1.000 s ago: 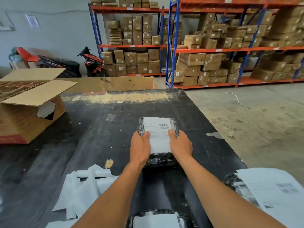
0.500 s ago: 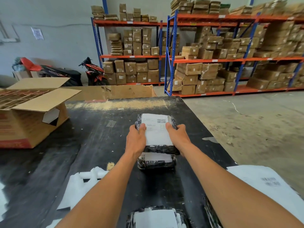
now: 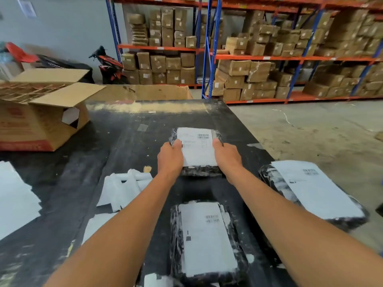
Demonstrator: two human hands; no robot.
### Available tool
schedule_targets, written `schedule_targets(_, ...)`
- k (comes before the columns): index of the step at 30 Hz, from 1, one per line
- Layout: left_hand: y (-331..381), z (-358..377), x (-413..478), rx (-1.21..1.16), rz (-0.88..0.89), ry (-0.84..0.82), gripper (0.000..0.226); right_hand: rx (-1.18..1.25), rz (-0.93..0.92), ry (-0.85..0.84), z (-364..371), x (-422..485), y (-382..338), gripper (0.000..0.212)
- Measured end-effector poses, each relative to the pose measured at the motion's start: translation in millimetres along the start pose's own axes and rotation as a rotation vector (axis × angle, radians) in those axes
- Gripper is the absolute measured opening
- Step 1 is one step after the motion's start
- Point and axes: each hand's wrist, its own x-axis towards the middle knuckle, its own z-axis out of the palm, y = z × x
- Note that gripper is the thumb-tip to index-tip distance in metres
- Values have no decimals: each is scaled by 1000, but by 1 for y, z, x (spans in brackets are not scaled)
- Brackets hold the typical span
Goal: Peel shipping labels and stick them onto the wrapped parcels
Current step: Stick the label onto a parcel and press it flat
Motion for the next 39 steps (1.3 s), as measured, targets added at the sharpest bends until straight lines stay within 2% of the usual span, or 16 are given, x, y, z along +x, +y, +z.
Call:
schedule_targets(2, -6, -4, -19, 25, -44, 9, 34, -16, 17, -1, -4, -16, 10, 47)
schedule_targets(5, -12, -11, -48, 24, -84, 2, 36, -26, 65, -10, -11, -40, 23, 59)
schedule_targets(8, -18, -15, -78, 52, -81, 5, 38, -5, 69, -43, -21, -64, 39, 61)
schedule_targets(12, -25, -19, -122, 68, -124, 36, 44, 38, 32, -97, -34, -90, 65, 37)
schedule_targets(15, -34, -25, -154, 79, -172, 59, 47, 76, 27, -109, -44, -118, 82, 38)
schedule_targets(18, -41, -32, -180, 83, -185, 71, 47, 91, 1, -81, -54, -148, 91, 48)
schedule_targets(20, -45, -36, -189, 71, -190, 71, 46, 80, -14, -63, -56, -159, 96, 54)
schedule_targets(29, -50, -39, -207, 153, -117, 68, 50, 33, -65, -43, -51, -176, 113, 46)
schedule_targets(33, -50, -38, -206, 135, -144, 31, 53, 14, -53, -44, -49, -175, 113, 51)
schedule_targets(37, -43, -43, -207, 165, -172, -40, 55, -96, -50, -85, -55, -168, 106, 47)
schedule_targets(39, -40, -51, -206, 177, -178, -51, 58, -225, -69, -93, -57, -167, 101, 41)
